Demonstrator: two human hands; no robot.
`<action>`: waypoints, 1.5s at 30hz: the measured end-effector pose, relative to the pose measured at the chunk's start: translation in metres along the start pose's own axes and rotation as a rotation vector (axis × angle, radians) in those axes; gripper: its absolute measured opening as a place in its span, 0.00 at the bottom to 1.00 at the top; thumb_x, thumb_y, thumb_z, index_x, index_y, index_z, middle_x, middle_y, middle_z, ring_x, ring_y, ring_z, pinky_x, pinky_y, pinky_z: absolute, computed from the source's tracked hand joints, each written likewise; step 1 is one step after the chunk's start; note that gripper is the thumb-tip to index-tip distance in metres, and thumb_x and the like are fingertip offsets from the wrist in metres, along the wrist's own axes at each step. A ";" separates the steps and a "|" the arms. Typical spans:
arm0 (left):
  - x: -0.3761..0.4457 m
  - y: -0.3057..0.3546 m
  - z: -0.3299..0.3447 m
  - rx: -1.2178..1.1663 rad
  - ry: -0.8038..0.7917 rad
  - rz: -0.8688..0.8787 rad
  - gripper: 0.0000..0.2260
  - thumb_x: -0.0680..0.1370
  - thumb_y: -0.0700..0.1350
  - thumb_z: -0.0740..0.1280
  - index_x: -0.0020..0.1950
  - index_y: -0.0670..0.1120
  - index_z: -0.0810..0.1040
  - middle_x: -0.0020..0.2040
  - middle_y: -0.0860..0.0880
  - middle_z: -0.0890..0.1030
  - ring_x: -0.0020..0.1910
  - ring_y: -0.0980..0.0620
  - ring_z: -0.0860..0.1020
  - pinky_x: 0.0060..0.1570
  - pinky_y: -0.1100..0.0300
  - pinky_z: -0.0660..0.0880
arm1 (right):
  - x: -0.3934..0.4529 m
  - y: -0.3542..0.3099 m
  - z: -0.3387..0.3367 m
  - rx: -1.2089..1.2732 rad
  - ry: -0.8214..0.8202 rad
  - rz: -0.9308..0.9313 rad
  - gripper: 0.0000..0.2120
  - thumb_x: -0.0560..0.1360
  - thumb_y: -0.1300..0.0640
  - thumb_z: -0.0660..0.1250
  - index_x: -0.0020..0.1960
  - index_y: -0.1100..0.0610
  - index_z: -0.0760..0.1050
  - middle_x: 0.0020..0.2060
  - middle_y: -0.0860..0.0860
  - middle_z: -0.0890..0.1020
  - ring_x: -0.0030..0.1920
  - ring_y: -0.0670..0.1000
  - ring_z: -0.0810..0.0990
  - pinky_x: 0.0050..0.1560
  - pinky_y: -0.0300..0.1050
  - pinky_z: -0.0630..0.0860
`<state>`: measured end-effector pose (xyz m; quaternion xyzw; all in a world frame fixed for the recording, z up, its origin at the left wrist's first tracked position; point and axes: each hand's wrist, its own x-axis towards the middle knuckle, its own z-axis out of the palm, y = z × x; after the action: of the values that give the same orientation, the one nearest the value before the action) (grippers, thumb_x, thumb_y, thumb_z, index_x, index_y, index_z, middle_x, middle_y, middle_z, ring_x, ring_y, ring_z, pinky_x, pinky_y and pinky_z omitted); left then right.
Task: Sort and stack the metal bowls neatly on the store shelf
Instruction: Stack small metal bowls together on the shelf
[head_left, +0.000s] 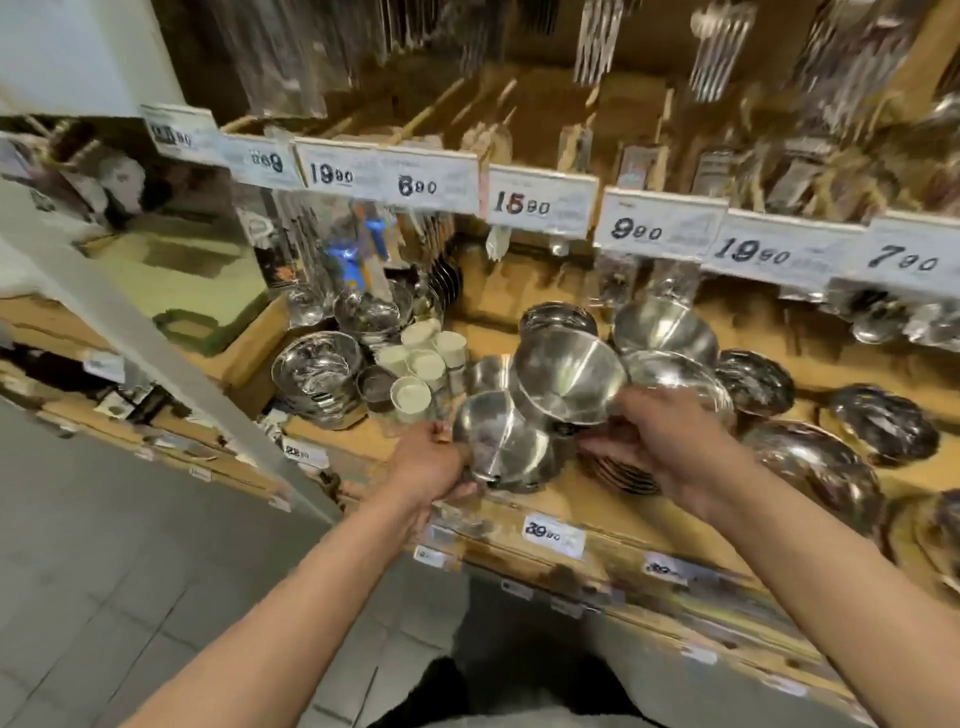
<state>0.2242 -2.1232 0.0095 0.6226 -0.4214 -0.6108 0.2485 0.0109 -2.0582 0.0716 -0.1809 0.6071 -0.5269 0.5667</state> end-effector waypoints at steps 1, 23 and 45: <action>0.004 0.001 0.000 0.021 -0.016 0.006 0.08 0.75 0.30 0.70 0.50 0.41 0.79 0.36 0.44 0.85 0.33 0.46 0.83 0.51 0.40 0.83 | 0.000 0.005 0.006 0.020 0.008 -0.007 0.09 0.80 0.65 0.66 0.59 0.64 0.79 0.47 0.58 0.88 0.47 0.54 0.88 0.38 0.42 0.84; 0.071 -0.025 0.025 0.013 -0.232 -0.024 0.13 0.75 0.33 0.74 0.50 0.46 0.74 0.43 0.46 0.85 0.38 0.48 0.87 0.37 0.54 0.84 | 0.007 0.050 0.032 -0.025 0.222 0.062 0.04 0.79 0.66 0.67 0.45 0.65 0.77 0.33 0.55 0.83 0.33 0.50 0.86 0.44 0.47 0.85; 0.086 -0.017 0.017 0.248 -0.131 -0.048 0.12 0.77 0.36 0.72 0.58 0.40 0.74 0.49 0.36 0.85 0.37 0.44 0.85 0.45 0.43 0.85 | 0.011 0.076 0.027 0.051 0.216 0.095 0.12 0.79 0.65 0.67 0.59 0.73 0.76 0.57 0.69 0.82 0.47 0.58 0.86 0.37 0.39 0.84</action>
<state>0.2025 -2.1821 -0.0546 0.6173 -0.4939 -0.5991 0.1270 0.0597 -2.0496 0.0076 -0.0797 0.6587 -0.5314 0.5267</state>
